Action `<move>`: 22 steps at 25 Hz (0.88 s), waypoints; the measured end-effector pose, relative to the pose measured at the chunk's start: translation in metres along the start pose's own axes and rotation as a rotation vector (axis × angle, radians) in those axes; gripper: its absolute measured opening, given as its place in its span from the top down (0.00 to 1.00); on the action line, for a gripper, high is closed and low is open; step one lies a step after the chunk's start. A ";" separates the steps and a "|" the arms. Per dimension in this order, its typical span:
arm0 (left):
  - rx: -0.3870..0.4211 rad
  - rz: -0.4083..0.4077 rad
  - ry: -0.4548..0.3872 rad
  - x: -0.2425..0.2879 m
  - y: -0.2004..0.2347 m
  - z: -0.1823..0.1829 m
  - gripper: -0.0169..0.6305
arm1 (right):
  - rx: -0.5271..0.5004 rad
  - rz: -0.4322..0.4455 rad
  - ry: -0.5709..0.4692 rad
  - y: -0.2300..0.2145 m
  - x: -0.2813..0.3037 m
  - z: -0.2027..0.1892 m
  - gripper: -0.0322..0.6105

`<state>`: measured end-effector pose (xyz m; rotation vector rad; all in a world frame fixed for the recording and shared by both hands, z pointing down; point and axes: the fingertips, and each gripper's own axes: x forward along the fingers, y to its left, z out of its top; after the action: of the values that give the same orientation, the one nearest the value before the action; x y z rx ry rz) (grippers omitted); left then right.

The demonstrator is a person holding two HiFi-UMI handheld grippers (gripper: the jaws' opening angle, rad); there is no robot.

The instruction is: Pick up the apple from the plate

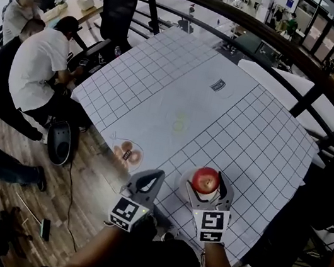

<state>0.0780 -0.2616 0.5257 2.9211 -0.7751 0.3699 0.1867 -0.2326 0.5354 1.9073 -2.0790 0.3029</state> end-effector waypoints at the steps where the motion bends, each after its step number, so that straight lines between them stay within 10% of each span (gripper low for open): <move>1: 0.000 -0.001 -0.014 -0.002 0.002 0.007 0.94 | -0.008 -0.005 -0.011 0.002 -0.002 0.008 0.32; 22: 0.088 -0.122 -0.179 -0.019 0.032 0.091 0.94 | -0.032 -0.182 -0.251 0.024 -0.045 0.118 0.32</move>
<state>0.0645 -0.2946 0.4339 3.0973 -0.6102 0.1359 0.1566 -0.2298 0.4104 2.1927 -2.0226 -0.0120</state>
